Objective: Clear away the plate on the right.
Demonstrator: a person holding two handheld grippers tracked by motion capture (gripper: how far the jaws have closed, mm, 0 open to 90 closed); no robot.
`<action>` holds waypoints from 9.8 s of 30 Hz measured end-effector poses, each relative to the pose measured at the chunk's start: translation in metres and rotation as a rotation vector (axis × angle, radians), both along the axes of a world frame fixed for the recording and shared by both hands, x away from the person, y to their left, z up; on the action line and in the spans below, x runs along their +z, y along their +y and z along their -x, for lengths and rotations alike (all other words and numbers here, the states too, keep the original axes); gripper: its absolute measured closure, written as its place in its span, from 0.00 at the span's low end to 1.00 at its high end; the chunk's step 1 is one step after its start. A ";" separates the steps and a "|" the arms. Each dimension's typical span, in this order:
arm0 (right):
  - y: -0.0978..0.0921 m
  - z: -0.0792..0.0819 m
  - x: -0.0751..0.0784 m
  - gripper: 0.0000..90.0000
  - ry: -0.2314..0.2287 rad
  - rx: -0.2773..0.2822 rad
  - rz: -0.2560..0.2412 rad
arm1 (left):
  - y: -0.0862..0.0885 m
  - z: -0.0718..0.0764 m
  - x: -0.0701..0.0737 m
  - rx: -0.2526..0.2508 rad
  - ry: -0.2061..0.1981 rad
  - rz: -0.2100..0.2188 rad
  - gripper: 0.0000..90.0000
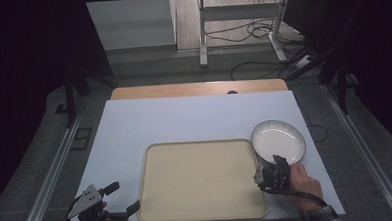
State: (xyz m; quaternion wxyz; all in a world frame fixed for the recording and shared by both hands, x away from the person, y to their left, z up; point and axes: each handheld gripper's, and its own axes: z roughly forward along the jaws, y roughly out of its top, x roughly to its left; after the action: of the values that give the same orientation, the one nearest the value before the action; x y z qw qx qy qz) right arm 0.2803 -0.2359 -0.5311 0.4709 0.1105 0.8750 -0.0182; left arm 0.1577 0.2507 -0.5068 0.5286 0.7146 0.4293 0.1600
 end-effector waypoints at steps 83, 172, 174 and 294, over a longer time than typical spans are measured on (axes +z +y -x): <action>0.071 0.047 0.023 0.85 -0.136 0.291 0.047 | 0.000 -0.001 0.000 -0.001 0.006 0.001 0.00; 0.159 0.098 -0.016 0.78 -0.002 0.601 0.031 | 0.000 -0.001 0.000 -0.009 0.008 -0.001 0.00; 0.158 0.098 -0.015 0.76 0.001 0.604 0.019 | 0.000 -0.001 0.000 -0.010 0.008 -0.001 0.00; 0.042 0.046 0.049 0.33 0.228 0.226 -0.649 | 0.000 -0.002 0.000 -0.011 0.020 -0.004 0.00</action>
State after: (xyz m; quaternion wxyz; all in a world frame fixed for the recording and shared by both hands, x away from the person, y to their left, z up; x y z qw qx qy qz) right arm 0.2338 -0.1942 -0.4816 0.3098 0.1540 0.8888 0.3005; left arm 0.1598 0.2504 -0.5071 0.5236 0.7197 0.4303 0.1506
